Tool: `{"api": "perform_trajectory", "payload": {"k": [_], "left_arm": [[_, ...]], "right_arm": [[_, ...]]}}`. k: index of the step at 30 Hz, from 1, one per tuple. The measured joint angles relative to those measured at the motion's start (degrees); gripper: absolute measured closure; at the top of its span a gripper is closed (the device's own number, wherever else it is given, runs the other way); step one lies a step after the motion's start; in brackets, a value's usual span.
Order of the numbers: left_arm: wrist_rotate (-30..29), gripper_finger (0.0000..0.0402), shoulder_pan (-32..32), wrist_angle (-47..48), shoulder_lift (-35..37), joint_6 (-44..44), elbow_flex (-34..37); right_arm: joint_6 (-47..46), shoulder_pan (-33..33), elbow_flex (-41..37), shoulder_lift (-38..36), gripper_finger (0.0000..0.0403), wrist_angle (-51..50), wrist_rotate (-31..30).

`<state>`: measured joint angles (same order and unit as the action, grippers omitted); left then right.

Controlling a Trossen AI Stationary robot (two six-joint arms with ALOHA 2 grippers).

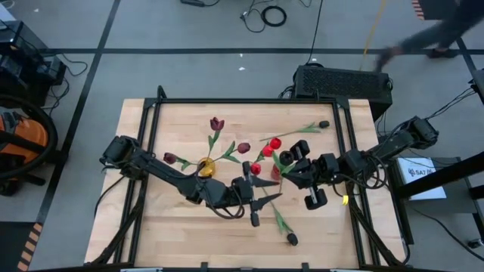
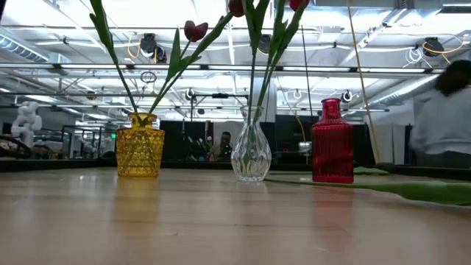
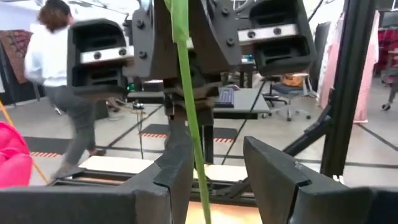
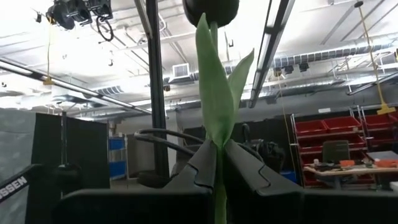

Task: Sort flowers into vase by color
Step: Put the top left black tulip into the red vase

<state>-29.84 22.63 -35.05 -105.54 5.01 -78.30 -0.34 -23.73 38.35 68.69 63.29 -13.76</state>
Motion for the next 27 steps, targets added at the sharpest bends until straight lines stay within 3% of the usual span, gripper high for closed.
{"api": "perform_trajectory", "payload": {"k": [15,19,27], "left_arm": [[0.1,0.0261,-0.2,0.0,0.0,1.4,0.0],[0.1,0.0291,-0.1,0.1,0.0,2.7,0.0],[-1.6,0.0389,0.2,0.5,0.2,1.3,0.0]], "right_arm": [[1.8,0.0,0.7,5.1,0.0392,7.3,0.1],[2.8,0.0,1.7,6.2,0.0392,7.2,0.1],[2.5,0.0,1.8,6.1,0.0388,6.8,-0.9]]}}
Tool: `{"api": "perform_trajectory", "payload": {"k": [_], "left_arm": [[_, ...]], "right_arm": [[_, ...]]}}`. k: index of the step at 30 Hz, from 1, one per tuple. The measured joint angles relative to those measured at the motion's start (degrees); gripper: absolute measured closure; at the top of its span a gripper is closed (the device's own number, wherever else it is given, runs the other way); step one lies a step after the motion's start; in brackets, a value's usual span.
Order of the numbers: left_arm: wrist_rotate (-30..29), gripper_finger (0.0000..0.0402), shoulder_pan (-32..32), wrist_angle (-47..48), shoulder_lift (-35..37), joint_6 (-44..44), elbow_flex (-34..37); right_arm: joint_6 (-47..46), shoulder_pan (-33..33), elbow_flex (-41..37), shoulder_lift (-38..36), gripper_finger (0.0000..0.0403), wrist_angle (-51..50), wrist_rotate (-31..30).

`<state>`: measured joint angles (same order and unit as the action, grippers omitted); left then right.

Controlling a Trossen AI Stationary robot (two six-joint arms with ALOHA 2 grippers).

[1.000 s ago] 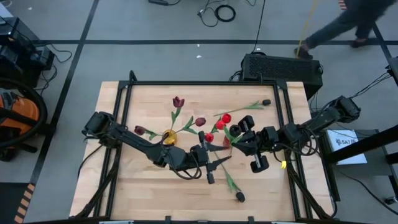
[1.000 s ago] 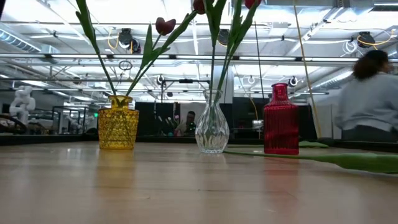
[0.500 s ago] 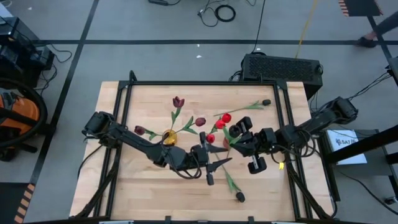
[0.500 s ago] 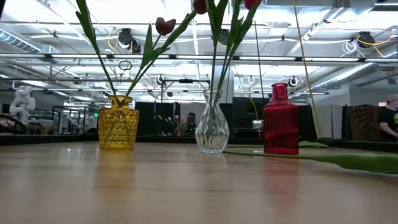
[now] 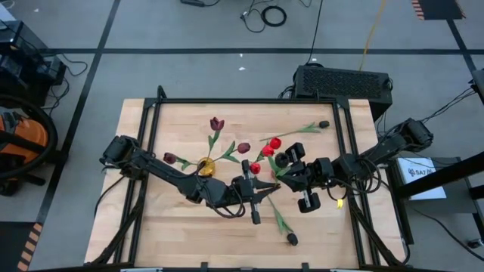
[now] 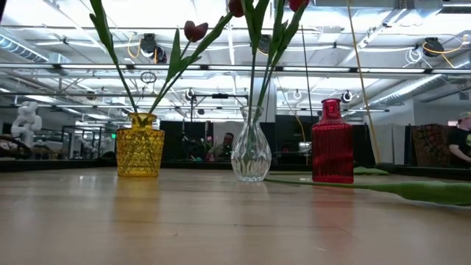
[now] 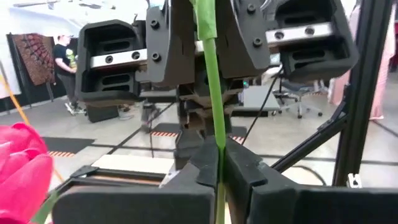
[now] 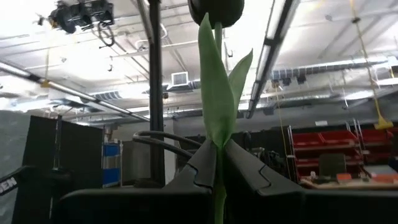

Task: Sort flowers into vase by color
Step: Put the top left black tulip into the red vase

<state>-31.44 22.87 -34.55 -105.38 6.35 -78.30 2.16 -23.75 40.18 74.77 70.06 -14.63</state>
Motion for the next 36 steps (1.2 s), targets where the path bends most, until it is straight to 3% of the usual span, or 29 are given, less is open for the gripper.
{"api": "perform_trajectory", "payload": {"k": [5,12,19,26,36], "left_arm": [[-3.8,0.039,0.6,4.9,1.7,-0.1,0.1],[-5.8,0.0391,2.8,10.5,5.7,-1.1,0.1],[-6.3,0.0392,3.5,14.8,7.2,-3.6,0.1],[-6.3,0.0392,2.9,16.5,7.2,-4.5,0.1],[-6.6,0.039,3.0,17.0,7.2,-4.6,0.1]], "right_arm": [[-3.0,0.0,0.1,-2.1,0.0345,-6.5,-2.0],[-6.3,-0.2,0.0,-6.3,0.0235,-16.4,-1.7],[-6.2,-0.7,0.2,-6.2,0.0166,-17.9,-1.6],[-5.9,-0.8,5.4,-4.4,0.0157,-26.9,-0.3],[-4.3,-0.7,7.2,-3.9,0.019,-29.6,0.0]]}}
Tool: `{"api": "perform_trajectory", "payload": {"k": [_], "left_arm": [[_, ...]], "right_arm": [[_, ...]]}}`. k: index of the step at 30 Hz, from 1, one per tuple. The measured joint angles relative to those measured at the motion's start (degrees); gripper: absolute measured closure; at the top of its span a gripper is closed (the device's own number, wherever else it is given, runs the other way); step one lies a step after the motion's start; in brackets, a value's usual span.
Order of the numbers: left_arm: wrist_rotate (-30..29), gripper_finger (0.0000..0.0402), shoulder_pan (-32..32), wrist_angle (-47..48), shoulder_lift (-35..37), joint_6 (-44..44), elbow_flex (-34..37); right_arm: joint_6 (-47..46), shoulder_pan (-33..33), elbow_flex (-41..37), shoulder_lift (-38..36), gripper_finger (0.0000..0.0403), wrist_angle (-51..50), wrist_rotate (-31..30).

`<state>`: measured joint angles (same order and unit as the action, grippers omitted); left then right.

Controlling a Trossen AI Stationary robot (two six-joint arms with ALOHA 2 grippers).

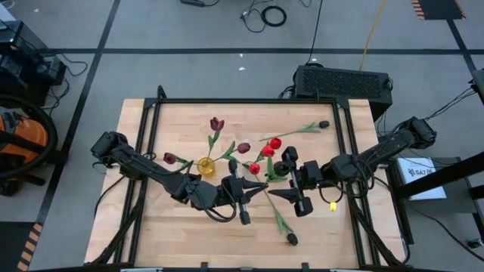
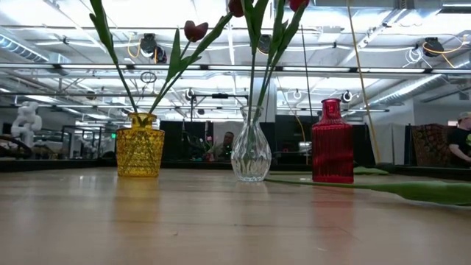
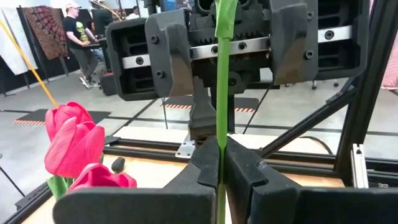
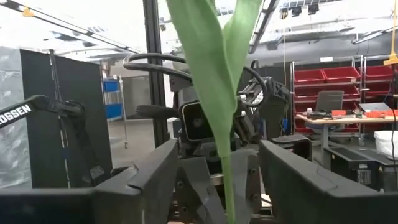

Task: Sort flowers into vase by color
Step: Put the top left black tulip into the red vase

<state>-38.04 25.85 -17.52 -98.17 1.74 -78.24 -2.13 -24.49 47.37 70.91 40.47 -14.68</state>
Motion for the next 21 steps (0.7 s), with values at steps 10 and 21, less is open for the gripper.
{"api": "perform_trajectory", "payload": {"k": [10,21], "left_arm": [[0.0,0.0389,-0.4,0.3,0.0,-1.4,0.0],[-0.3,0.0388,-0.4,0.7,0.0,-1.7,0.0]], "right_arm": [[-0.2,0.1,0.0,0.4,0.0274,-0.2,-2.2],[0.3,0.9,0.0,0.4,0.0395,-1.1,-2.2]]}}
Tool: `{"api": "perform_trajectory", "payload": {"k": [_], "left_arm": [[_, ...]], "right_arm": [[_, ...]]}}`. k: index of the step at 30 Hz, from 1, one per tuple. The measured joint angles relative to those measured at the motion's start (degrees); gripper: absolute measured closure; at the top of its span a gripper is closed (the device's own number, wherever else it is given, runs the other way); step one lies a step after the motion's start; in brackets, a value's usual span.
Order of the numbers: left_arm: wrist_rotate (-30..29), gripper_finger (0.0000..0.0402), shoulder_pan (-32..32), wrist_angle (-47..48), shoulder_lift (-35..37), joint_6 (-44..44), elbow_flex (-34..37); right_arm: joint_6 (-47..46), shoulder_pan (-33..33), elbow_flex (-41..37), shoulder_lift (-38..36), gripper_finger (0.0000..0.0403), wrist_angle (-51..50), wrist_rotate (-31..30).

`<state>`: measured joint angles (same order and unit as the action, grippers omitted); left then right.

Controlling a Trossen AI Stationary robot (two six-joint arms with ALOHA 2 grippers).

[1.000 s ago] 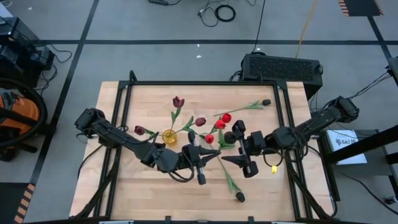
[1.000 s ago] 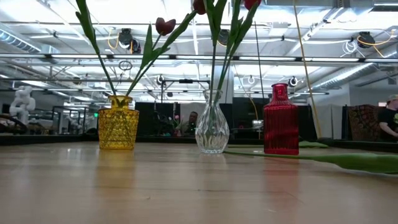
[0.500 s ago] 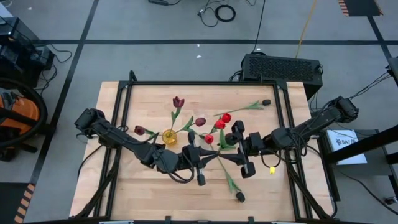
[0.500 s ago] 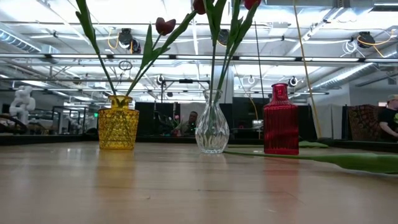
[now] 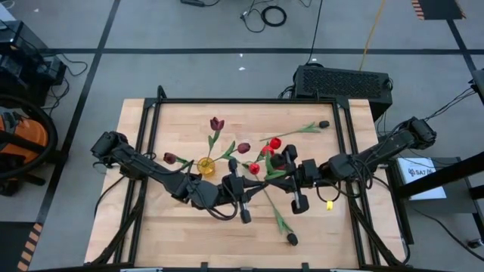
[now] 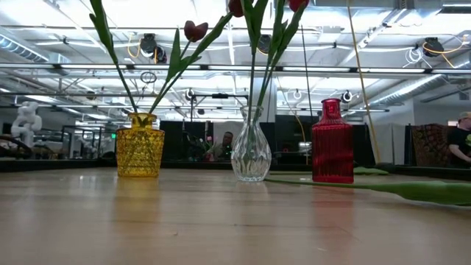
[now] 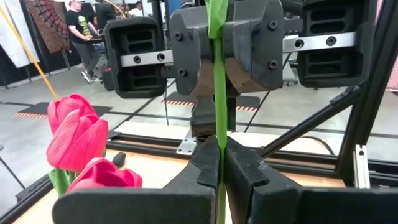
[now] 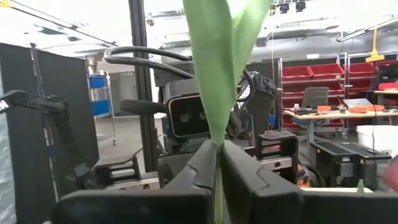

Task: Sort flowers into vase by color
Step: Put the top left black tulip into the red vase

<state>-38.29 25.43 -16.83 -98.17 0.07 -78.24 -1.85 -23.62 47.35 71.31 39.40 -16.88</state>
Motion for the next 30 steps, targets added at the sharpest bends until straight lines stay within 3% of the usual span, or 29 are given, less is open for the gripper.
{"api": "perform_trajectory", "payload": {"k": [5,17,24,30], "left_arm": [[-0.2,0.037,0.2,0.1,0.0,-1.2,0.0],[-0.3,0.0221,4.1,2.4,0.8,-0.7,0.0],[-0.1,0.0208,7.8,12.7,5.3,-1.2,0.0],[-0.1,0.0207,12.5,18.8,9.8,-1.3,0.0]], "right_arm": [[0.8,0.0,0.0,0.0,0.0394,-0.2,0.0],[-0.1,-0.1,0.0,-6.4,0.0401,-8.5,-0.1],[-1.8,-0.1,0.0,-13.1,0.0402,-23.0,-0.4],[-1.8,-0.1,0.0,-16.0,0.0402,-33.5,-8.1]]}}
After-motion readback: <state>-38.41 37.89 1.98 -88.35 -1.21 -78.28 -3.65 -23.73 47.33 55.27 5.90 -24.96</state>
